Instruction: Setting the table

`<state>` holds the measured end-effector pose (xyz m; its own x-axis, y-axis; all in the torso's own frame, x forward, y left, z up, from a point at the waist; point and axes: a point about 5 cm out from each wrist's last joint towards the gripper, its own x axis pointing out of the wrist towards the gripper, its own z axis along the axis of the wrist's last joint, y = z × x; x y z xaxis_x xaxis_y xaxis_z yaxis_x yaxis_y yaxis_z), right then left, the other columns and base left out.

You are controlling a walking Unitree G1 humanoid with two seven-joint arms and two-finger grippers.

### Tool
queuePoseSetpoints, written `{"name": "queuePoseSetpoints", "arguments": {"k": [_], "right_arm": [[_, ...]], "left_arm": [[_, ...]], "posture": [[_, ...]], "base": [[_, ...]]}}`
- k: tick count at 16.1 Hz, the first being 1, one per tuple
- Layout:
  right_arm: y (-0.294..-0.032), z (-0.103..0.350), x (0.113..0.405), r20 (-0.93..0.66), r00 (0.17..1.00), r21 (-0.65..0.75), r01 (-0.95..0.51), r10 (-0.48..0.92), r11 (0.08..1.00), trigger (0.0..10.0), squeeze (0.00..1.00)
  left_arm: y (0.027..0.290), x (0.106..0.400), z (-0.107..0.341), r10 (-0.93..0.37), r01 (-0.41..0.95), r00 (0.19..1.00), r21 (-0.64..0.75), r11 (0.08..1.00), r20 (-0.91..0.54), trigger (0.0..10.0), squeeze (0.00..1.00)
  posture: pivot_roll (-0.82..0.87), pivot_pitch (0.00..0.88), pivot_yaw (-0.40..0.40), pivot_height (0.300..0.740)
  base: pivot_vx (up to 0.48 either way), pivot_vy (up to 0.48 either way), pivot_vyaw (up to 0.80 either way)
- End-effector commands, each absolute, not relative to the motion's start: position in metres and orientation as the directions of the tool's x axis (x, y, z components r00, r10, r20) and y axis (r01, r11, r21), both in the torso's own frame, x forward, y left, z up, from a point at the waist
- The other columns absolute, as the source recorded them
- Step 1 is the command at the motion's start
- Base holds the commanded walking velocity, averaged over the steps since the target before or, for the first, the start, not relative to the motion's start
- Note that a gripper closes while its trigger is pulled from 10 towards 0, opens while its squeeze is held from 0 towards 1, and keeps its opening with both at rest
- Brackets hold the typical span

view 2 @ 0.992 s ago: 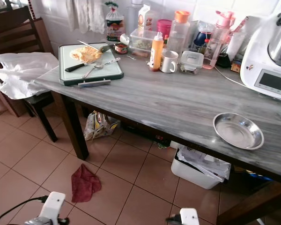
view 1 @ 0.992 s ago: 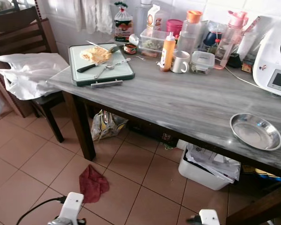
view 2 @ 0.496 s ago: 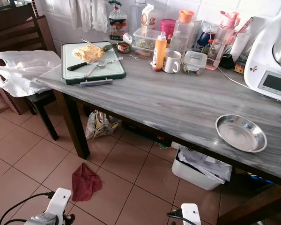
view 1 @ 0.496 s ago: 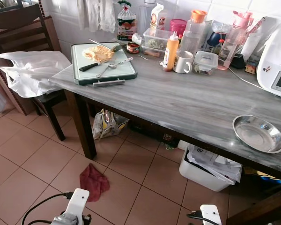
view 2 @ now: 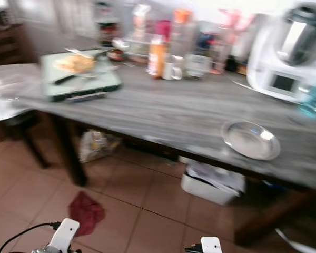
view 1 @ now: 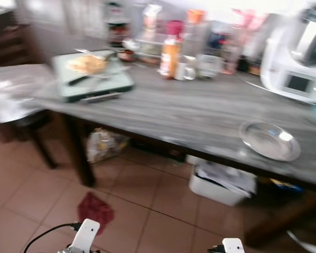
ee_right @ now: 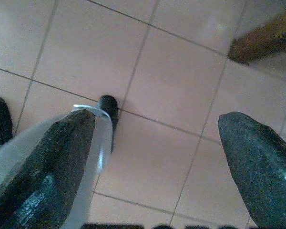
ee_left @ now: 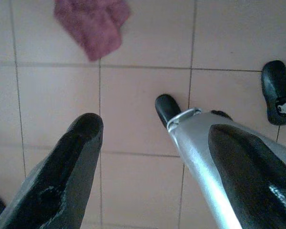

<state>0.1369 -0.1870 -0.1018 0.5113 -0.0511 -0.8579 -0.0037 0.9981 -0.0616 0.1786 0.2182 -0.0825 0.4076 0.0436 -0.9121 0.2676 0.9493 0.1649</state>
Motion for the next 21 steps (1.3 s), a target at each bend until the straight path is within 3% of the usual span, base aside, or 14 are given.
{"name": "queuePoseSetpoints", "arguments": {"k": [1, 12, 21], "right_arm": [[-0.1887, -0.1020, 0.1363, -0.863, 0.502, -0.063, -0.011, -0.049, 0.998, 10.0, 0.00], [-0.1883, -0.1050, 0.1284, -0.879, 0.475, -0.078, -0.041, -0.049, 0.996, 10.0, 0.00], [-0.1877, -0.1044, 0.1307, -0.877, 0.478, -0.082, -0.043, -0.052, 0.996, 10.0, 0.00]], "left_arm": [[0.2174, 0.1782, -0.0828, 0.039, 0.284, 0.408, 0.167, 0.944, -0.912, 10.0, 0.00], [0.2151, 0.1756, -0.0843, 0.023, 0.329, 0.398, 0.166, 0.930, -0.917, 10.0, 0.00], [0.2167, 0.1764, -0.0835, 0.018, 0.356, 0.396, 0.171, 0.919, -0.918, 10.0, 0.00]], "posture": [[0.14, 0.009, -0.076, 0.740], [0.13, 0.008, -0.073, 0.740], [0.12, 0.011, -0.060, 0.740]], "base": [[0.000, 0.000, 0.00], [0.000, 0.000, 0.00], [0.000, 0.372, 0.00]]}}
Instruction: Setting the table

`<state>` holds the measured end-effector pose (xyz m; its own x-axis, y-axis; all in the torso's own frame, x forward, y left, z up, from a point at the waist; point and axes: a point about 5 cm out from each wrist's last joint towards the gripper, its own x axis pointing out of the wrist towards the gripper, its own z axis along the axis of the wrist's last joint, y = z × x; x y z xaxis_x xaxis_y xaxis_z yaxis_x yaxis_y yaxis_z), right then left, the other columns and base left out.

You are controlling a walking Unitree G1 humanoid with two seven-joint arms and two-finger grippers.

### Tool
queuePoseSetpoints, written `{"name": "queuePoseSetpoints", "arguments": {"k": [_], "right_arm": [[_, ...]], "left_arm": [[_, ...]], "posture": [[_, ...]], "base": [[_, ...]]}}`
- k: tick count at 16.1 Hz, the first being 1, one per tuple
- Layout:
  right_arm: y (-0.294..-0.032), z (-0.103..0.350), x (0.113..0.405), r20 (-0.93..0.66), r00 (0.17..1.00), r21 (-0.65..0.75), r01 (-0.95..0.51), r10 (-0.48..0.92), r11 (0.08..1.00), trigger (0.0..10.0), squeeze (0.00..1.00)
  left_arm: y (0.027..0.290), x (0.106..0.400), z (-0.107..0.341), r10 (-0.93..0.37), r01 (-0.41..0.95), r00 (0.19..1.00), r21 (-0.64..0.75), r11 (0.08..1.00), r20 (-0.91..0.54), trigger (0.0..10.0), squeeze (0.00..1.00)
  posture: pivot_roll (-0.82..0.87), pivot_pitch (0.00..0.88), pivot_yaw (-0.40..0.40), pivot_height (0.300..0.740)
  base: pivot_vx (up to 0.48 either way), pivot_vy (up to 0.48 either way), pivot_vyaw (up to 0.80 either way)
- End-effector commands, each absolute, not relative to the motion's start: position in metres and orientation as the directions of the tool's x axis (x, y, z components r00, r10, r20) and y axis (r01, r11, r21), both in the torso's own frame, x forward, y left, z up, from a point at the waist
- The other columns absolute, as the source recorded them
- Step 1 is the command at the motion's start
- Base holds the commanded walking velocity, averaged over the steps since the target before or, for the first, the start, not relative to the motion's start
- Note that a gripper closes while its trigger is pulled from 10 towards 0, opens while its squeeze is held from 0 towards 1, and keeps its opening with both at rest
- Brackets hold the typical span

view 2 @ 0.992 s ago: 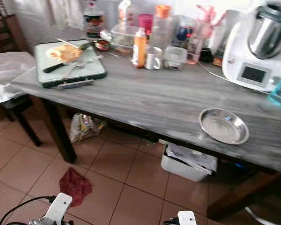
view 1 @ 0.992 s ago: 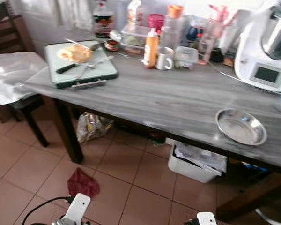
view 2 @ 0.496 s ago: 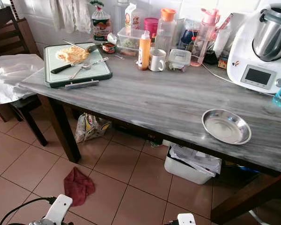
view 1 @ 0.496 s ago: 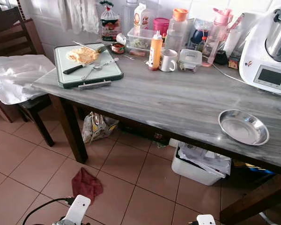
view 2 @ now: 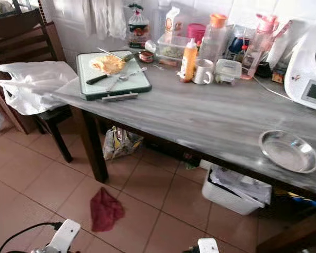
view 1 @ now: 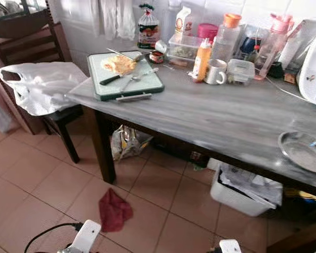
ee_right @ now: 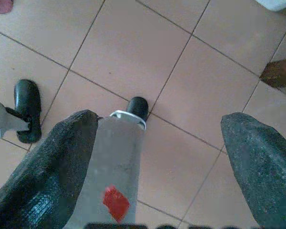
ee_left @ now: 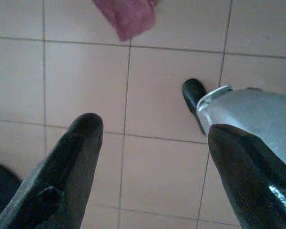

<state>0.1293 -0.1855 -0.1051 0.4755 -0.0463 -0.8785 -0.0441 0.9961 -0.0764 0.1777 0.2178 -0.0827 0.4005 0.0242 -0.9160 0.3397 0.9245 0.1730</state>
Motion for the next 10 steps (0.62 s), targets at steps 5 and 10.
{"name": "queuePoseSetpoints", "arguments": {"k": [5, 10], "right_arm": [[-0.1876, -0.1059, 0.1257, -0.882, 0.469, -0.079, -0.032, -0.055, 0.996, 10.0, 0.00], [-0.1872, -0.1067, 0.1236, -0.885, 0.461, -0.080, -0.030, -0.057, 0.996, 10.0, 0.00]], "left_arm": [[0.2184, 0.1774, -0.0826, 0.018, 0.376, 0.397, 0.180, 0.909, -0.918, 10.0, 0.00], [0.2185, 0.1779, -0.0823, 0.014, 0.391, 0.399, 0.184, 0.902, -0.917, 10.0, 0.00]], "posture": [[0.12, 0.013, -0.052, 0.740], [0.11, 0.013, -0.046, 0.740]], "base": [[0.000, 0.371, 0.00], [0.000, 0.287, 0.00]]}}
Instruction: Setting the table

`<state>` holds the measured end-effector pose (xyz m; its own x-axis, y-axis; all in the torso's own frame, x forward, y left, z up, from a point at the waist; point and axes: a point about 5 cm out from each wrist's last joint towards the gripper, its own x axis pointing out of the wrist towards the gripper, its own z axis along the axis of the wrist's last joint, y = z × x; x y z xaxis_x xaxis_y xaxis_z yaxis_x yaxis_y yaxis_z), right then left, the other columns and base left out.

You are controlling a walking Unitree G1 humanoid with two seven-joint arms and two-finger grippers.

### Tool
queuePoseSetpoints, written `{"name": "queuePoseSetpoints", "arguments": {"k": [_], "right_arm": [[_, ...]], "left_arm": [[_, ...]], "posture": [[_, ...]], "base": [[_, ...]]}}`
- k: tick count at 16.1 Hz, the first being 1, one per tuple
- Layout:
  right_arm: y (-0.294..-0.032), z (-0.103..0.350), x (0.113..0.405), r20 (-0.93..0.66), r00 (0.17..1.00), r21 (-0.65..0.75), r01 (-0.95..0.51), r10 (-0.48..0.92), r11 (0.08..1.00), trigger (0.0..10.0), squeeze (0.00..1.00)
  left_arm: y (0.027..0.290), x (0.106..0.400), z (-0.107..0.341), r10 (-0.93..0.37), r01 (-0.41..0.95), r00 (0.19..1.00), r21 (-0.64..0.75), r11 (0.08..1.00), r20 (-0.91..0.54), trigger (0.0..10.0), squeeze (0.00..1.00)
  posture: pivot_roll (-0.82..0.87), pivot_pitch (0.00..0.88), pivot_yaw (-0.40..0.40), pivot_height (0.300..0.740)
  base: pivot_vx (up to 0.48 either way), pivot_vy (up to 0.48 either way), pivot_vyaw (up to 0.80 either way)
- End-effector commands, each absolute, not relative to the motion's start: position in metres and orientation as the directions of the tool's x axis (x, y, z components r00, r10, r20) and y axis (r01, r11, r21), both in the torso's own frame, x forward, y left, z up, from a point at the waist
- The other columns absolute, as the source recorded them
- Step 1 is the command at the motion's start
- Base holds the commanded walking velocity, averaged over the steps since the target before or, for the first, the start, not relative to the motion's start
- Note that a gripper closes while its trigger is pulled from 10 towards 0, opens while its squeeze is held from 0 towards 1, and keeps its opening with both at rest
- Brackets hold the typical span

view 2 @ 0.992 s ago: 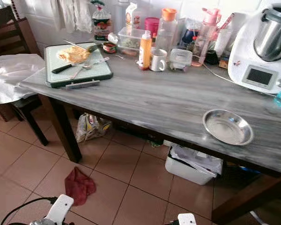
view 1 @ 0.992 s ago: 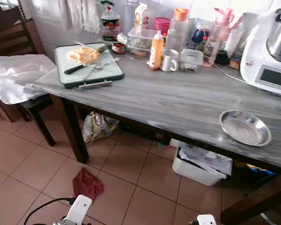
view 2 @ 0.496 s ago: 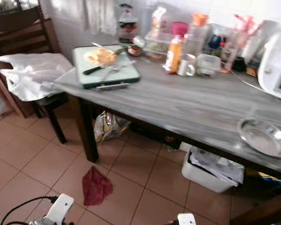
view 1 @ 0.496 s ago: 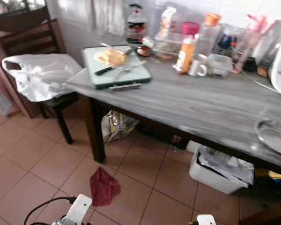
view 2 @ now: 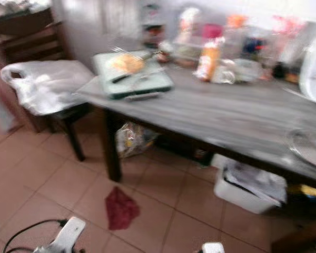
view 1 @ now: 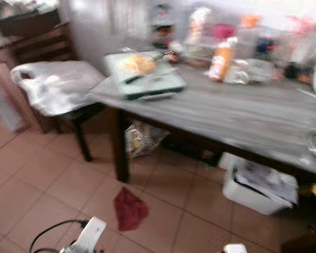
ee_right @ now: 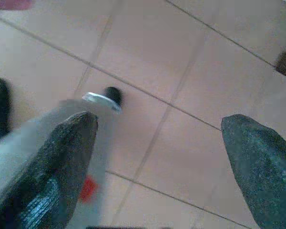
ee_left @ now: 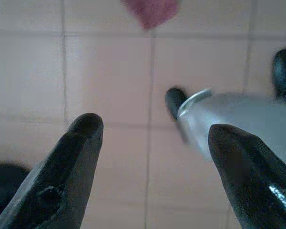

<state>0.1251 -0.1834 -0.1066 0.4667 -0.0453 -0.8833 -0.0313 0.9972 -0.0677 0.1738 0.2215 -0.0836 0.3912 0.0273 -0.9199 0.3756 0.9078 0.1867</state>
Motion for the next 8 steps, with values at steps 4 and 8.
{"name": "queuePoseSetpoints", "arguments": {"k": [4, 8], "right_arm": [[-0.1884, -0.1073, 0.1215, -0.889, 0.454, -0.081, -0.023, -0.062, 0.996, 10.0, 0.00], [-0.1900, -0.1074, 0.1204, -0.889, 0.453, -0.086, -0.029, -0.064, 0.996, 10.0, 0.00]], "left_arm": [[0.2163, 0.1785, -0.0823, 0.001, 0.431, 0.398, 0.188, 0.882, -0.917, 10.0, 0.00], [0.2151, 0.1775, -0.0830, -0.007, 0.448, 0.394, 0.185, 0.875, -0.919, 10.0, 0.00]], "posture": [[0.10, 0.016, -0.045, 0.740], [0.10, 0.016, -0.046, 0.740]], "base": [[0.000, 0.000, -0.79], [0.000, 0.000, -0.79]]}}
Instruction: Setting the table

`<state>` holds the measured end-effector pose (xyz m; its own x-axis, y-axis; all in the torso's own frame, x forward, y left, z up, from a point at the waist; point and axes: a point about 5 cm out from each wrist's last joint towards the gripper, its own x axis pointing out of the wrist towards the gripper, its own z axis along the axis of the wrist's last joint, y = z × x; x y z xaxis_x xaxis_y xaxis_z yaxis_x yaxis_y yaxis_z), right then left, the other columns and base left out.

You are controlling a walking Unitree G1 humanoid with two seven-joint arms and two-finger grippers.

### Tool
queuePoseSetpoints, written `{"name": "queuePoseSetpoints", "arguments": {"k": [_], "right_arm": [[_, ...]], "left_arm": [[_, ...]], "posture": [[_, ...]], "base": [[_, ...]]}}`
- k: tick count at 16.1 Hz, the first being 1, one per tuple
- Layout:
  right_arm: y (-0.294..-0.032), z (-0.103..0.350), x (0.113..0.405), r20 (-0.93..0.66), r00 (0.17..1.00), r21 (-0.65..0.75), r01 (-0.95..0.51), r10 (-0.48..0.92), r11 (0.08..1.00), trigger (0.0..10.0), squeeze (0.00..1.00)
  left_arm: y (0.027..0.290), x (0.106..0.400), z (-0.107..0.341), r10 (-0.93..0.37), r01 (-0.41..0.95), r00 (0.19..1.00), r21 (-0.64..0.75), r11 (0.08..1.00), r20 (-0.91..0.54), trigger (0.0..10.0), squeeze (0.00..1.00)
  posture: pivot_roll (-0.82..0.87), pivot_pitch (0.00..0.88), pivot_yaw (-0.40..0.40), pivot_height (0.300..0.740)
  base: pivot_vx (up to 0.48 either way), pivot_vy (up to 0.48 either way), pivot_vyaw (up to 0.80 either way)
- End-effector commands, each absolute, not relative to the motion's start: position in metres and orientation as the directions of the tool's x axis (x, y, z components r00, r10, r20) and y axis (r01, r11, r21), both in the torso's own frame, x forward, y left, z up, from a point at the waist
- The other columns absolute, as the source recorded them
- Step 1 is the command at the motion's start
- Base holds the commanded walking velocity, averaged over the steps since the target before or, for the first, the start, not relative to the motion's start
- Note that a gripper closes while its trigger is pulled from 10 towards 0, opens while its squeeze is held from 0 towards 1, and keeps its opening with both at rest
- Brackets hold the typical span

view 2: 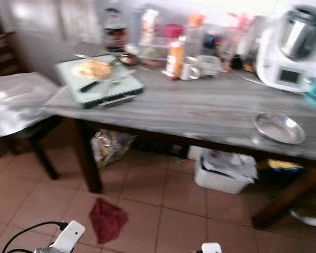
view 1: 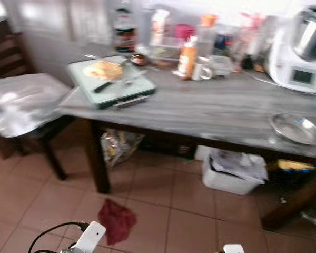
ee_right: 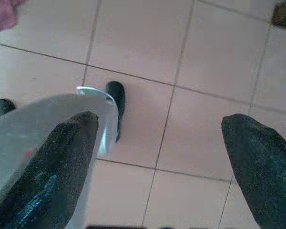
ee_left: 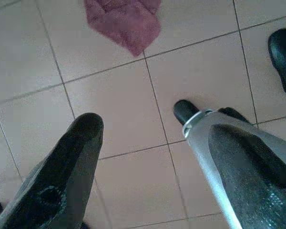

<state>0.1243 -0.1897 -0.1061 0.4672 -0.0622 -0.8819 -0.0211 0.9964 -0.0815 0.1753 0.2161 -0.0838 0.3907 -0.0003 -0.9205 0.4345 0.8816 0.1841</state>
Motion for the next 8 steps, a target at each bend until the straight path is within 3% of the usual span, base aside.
{"name": "queuePoseSetpoints", "arguments": {"k": [1, 3, 8], "right_arm": [[-0.1899, -0.1074, 0.1204, -0.889, 0.453, -0.086, -0.030, -0.063, 0.996, 10.0, 0.00], [-0.1892, -0.1074, 0.1206, -0.889, 0.454, -0.085, -0.031, -0.062, 0.996, 10.0, 0.00], [-0.1852, -0.1079, 0.1207, -0.890, 0.452, -0.080, -0.035, -0.055, 0.996, 10.0, 0.00]], "left_arm": [[0.2150, 0.1774, -0.0830, -0.008, 0.450, 0.394, 0.185, 0.874, -0.919, 10.0, 0.00], [0.2152, 0.1770, -0.0831, -0.008, 0.456, 0.392, 0.186, 0.870, -0.920, 10.0, 0.00], [0.2163, 0.1767, -0.0828, -0.022, 0.440, 0.396, 0.168, 0.882, -0.918, 10.0, 0.00]], "posture": [[0.10, 0.017, -0.046, 0.740], [0.10, 0.016, -0.045, 0.740], [0.11, 0.019, -0.040, 0.740]], "base": [[0.000, 0.000, -0.79], [0.000, 0.000, -0.63], [0.000, 0.000, 0.00]]}}
